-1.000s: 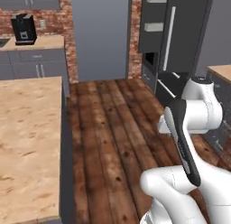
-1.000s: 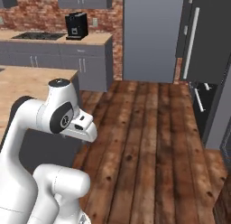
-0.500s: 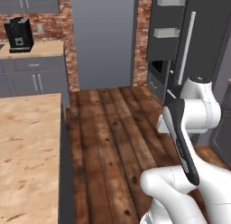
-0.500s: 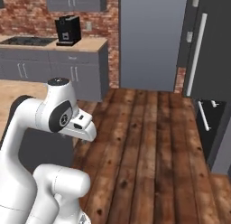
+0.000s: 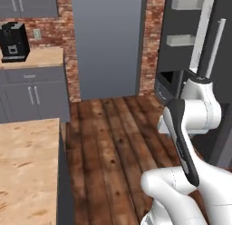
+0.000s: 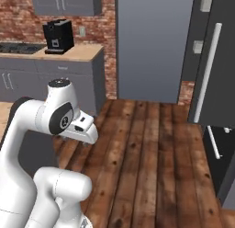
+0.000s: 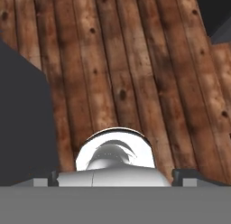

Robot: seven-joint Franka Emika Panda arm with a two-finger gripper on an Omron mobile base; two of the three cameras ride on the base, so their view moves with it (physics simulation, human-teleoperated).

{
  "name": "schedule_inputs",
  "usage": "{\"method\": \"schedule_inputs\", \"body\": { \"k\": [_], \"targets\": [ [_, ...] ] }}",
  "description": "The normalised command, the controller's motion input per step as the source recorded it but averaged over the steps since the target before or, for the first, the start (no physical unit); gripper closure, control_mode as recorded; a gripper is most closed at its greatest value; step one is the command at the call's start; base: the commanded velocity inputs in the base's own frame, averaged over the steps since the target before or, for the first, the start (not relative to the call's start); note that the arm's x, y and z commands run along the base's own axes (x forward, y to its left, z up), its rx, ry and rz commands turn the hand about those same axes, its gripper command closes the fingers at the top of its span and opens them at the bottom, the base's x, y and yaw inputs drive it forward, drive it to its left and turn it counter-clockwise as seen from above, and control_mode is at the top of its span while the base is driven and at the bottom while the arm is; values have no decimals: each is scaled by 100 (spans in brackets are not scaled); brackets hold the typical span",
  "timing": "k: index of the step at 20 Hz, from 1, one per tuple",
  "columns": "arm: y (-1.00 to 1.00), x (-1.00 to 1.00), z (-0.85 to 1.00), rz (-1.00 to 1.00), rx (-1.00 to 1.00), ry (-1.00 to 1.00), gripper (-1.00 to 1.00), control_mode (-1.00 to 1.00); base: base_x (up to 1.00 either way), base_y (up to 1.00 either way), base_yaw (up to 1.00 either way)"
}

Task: Pick up the tangerine and kiwi from the fridge and place one fruit on each plate on the dining counter.

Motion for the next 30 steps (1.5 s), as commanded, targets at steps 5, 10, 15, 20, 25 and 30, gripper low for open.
{"method": "schedule_inputs", "body": {
  "k": [5,10,15,20,25,30],
  "targets": [
    [0,0,0,0,0,0,-100,100,100,-16,0],
    [0,0,0,0,0,0,-100,100,100,-13,0],
    [0,0,0,0,0,0,-100,100,100,-18,-3],
    [0,0,0,0,0,0,-100,100,100,-53,-11],
    [0,0,0,0,0,0,-100,100,80,-70,-42],
    [0,0,0,0,0,0,-100,100,33,-8,-35]
  ]
}}
